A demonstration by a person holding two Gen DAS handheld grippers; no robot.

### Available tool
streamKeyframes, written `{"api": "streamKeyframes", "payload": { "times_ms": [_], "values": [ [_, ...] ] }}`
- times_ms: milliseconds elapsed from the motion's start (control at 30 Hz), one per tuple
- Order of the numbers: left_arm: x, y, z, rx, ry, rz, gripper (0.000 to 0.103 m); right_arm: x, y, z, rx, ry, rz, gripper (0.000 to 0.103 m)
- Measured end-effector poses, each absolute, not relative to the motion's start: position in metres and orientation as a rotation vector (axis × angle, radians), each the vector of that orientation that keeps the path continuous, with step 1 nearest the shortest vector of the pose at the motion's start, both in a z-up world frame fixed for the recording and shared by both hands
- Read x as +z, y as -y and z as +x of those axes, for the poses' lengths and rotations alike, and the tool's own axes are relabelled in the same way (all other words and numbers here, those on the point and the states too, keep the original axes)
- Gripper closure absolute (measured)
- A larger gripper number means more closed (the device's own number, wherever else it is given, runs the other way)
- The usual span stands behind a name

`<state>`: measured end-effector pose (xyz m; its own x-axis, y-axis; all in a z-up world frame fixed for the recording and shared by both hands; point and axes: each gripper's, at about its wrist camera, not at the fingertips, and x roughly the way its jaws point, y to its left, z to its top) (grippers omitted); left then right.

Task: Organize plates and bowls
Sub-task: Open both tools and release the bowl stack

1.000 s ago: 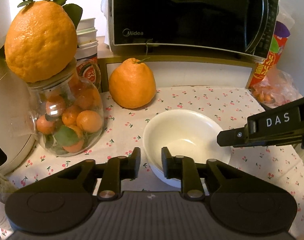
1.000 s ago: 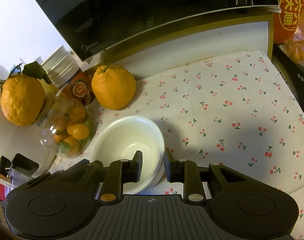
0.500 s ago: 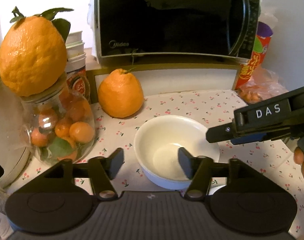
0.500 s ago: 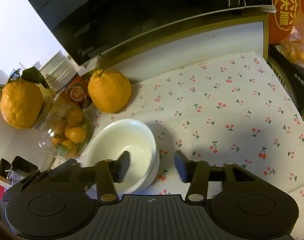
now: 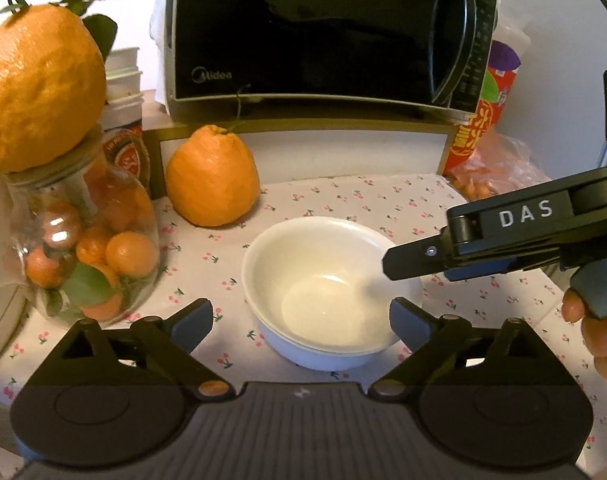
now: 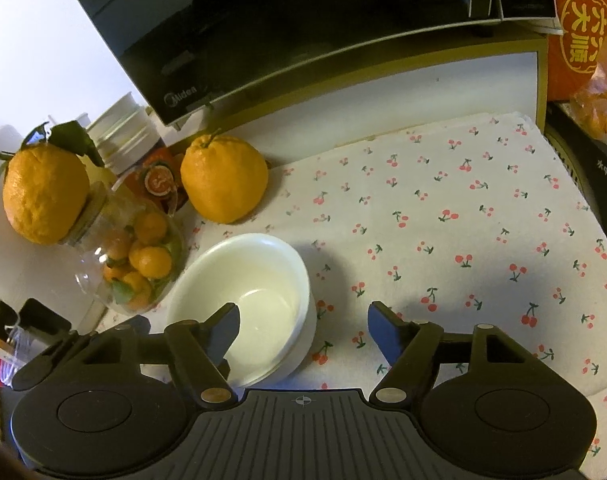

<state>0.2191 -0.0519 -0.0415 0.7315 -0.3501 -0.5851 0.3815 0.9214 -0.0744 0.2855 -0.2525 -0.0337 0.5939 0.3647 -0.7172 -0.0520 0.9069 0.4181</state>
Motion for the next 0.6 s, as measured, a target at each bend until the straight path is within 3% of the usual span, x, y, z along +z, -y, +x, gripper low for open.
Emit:
{"api": "streamKeyframes", "payload": {
  "times_ms": [600],
  "values": [
    [-0.048, 0.064, 0.226, -0.470, -0.690, 0.037, 0.008, -0.047, 0.246, 0.295, 0.234, -0.928, 0.390, 0.032]
  ]
}}
